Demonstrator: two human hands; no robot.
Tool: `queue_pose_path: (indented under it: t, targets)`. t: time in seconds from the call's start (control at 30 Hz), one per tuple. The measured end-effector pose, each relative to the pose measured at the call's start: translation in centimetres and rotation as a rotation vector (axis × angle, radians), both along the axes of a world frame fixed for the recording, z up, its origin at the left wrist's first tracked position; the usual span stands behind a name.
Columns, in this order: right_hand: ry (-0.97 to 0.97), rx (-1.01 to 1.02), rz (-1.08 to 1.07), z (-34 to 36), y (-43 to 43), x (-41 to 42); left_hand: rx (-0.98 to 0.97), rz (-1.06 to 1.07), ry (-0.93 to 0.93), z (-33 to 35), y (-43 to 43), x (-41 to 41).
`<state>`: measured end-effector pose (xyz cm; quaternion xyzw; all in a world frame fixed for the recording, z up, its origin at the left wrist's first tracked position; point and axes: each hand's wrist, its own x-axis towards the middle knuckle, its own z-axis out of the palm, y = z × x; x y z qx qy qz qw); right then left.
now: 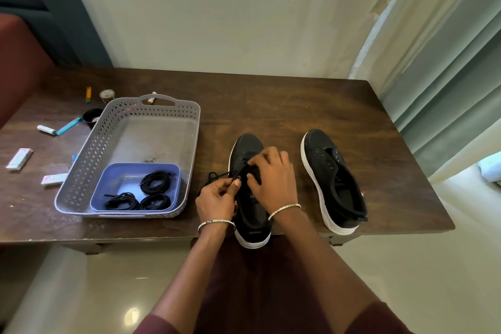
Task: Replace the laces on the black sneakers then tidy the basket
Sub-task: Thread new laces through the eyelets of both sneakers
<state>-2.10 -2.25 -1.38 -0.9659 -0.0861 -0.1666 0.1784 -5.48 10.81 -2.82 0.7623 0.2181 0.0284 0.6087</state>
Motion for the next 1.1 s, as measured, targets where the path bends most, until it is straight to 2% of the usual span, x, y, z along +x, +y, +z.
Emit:
queue_pose_path:
  t: [0.1, 0.17, 0.23, 0.33, 0.37, 0.4, 0.43, 0.5, 0.53, 0.63, 0.7, 0.77, 0.87, 1.03, 1.1]
  targets:
    - [0.007, -0.1, 0.009, -0.5, 0.8, 0.4, -0.027, 0.005, 0.012, -0.2, 0.2, 0.1]
    - [0.049, 0.069, -0.007, -0.3, 0.9, 0.4, -0.044, 0.01, 0.017, -0.3, 0.2, 0.2]
    - [0.138, 0.46, -0.12, -0.3, 0.7, 0.6, -0.055, 0.011, 0.018, -0.6, 0.3, 0.2]
    - [0.339, 1.254, -0.485, 0.3, -0.3, 1.2, -0.074, 0.004, 0.026, -0.8, 0.4, 0.2]
    - [0.394, 1.396, -0.596, 0.1, -1.0, 1.3, -0.083, 0.005, 0.028, -0.7, 0.4, 0.2]
    - [0.452, 1.421, -0.676, 0.0, -1.6, 1.3, -0.087, 0.006, 0.027, -0.7, 0.4, 0.2]
    - [0.489, 1.361, -0.716, -0.3, -2.1, 1.3, -0.085, 0.007, 0.026, -0.7, 0.4, 0.3]
    - [0.474, 1.116, -0.688, -0.7, -2.5, 0.9, -0.088, 0.008, 0.026, -0.8, 0.4, 0.4]
    - [0.412, 0.938, -0.627, -1.0, -2.3, 0.7, -0.091, 0.006, 0.028, -1.0, 0.4, 0.4]
    - [0.136, 0.448, -0.27, -0.7, -1.0, -0.1, -0.084, 0.006, 0.023, -1.2, 0.3, 0.5]
    - [0.054, 0.221, -0.105, 0.0, 0.1, -0.1, -0.076, 0.009, 0.023, -1.2, 0.3, 0.6]
    - [0.023, 0.041, -0.042, 0.1, 1.0, 0.0, -0.06, 0.007, 0.023, -1.3, 0.4, 0.6]
    - [-0.014, -0.102, -0.015, -0.4, 1.7, 0.3, -0.059, 0.022, 0.034, -1.2, 0.5, 0.5]
    - [-0.078, -0.224, -0.019, -1.0, 0.9, 0.4, -0.063, 0.013, 0.031, -1.2, 0.3, 0.5]
    - [-0.096, -0.211, -0.004, -1.1, 0.5, 0.3, -0.057, 0.008, 0.028, -1.2, 0.3, 0.4]
